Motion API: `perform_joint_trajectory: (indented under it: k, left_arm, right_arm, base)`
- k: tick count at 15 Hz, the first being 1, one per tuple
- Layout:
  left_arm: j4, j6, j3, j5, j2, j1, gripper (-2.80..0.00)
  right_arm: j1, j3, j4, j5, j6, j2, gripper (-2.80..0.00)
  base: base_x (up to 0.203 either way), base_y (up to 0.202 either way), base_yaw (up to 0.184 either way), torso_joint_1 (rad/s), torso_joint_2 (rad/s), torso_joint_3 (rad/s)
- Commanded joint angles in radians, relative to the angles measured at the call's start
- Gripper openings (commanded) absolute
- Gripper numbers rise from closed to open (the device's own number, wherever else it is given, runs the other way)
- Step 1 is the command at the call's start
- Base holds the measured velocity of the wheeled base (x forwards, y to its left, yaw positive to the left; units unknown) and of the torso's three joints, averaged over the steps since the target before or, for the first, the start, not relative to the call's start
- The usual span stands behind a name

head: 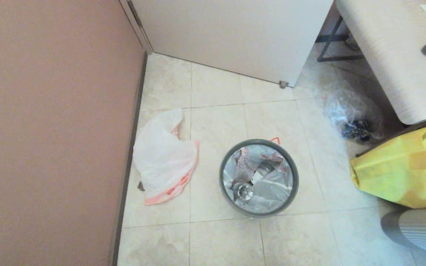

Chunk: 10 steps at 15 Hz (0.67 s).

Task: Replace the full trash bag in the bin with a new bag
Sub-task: Place the trash can ring on the floor

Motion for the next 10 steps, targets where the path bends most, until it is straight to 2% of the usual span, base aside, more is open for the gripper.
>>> perform_joint_trajectory:
  k: [1,10]
  left_arm:
    - [0.0,0.002,0.0,0.0,0.001,0.0,0.0]
    - [0.0,0.001,0.0,0.0,0.001,0.0,0.0]
  right_arm:
    - [-0.001,-0.06,0.0,0.0,-0.017,0.149,-2.8]
    - [0.019,-0.488,-0.021,-0.061,-0.077,0.809,-2.8]
  base:
    - [0.0,0.0,0.0,0.0,0.0,0.0]
    - [0.0,0.0,0.0,0.0,0.0,0.0]
